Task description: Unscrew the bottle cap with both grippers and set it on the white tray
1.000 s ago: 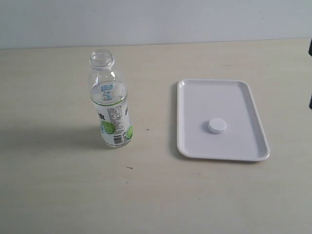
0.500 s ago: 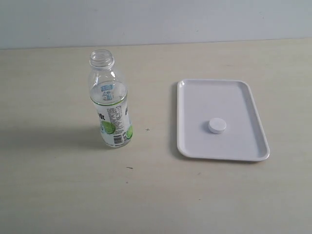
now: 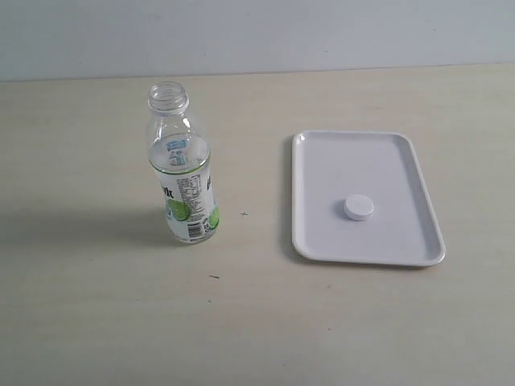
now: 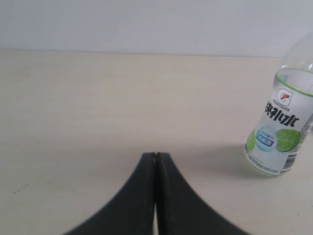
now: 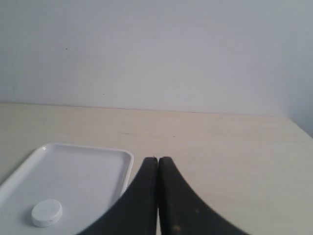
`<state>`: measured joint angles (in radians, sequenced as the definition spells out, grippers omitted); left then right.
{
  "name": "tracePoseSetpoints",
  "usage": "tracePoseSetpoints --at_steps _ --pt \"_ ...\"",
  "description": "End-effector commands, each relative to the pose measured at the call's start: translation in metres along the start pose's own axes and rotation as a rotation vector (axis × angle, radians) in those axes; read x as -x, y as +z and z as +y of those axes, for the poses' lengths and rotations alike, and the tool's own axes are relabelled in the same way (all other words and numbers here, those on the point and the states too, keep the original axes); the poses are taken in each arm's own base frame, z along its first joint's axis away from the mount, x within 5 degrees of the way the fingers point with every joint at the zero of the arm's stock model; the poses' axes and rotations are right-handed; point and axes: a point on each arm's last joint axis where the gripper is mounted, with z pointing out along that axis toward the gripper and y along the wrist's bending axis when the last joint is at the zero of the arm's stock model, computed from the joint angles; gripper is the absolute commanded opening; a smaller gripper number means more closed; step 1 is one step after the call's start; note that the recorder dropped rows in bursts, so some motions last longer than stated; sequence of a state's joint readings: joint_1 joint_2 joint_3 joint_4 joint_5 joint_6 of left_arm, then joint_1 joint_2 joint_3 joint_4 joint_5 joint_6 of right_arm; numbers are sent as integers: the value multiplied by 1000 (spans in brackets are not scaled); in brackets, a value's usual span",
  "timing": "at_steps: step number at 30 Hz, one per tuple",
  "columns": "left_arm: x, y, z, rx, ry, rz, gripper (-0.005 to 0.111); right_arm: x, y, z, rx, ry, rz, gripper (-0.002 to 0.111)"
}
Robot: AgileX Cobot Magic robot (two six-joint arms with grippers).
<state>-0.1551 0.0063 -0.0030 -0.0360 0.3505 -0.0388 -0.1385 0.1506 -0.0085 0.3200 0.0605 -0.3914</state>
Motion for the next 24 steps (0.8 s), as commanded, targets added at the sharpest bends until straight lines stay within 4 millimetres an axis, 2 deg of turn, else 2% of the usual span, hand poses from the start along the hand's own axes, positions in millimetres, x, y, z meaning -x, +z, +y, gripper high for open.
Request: tracePoseSetpoints --at_steps 1,8,24 --pt "-1 0 0 4 2 -5 0 -2 -1 0 -6 -9 -2 0" --pt "-1 0 0 4 2 -5 0 -1 -8 -1 -23 37 -54 0" --pt "-1 0 0 4 2 -5 0 -15 -12 -1 -22 64 76 0"
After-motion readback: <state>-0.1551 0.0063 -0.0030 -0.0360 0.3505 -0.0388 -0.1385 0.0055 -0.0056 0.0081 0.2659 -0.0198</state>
